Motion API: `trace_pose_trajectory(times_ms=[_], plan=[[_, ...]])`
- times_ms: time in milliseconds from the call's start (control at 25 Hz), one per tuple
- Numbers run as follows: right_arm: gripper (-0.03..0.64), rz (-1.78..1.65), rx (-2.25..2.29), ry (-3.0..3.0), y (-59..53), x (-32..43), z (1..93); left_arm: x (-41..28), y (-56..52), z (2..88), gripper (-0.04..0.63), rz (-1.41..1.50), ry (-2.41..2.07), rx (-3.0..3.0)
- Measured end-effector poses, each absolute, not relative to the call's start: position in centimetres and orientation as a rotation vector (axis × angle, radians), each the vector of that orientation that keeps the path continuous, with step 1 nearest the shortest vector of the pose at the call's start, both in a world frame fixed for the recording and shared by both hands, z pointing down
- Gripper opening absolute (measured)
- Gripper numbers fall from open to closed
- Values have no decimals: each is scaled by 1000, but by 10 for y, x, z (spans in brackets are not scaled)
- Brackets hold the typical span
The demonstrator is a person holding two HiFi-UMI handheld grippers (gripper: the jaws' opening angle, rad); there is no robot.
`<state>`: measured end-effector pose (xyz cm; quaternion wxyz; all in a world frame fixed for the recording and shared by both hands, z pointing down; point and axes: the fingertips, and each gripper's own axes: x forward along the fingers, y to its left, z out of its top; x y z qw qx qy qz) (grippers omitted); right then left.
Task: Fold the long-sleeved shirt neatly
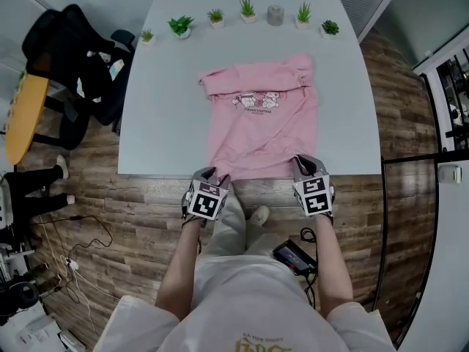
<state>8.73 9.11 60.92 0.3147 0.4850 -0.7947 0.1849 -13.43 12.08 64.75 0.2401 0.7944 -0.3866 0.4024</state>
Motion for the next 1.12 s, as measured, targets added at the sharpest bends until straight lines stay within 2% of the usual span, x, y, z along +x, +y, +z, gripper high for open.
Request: trace_pose_trajectory(times_ms=[480,600,720,1120], plan=[[24,564,1390,-2116,90,100,600,-141,125,651,151,1183,-1101,2149],[23,575,1410,-2122,93,102,597,-143,126,646,99,1172,-1130,2154],[23,615,1444,-2121,96,107,597,-145,122,637,14,1166,-1184,2168],[23,717,1539,-2138,101,120,584,-145,109,599,12,1068,-1230,2222]])
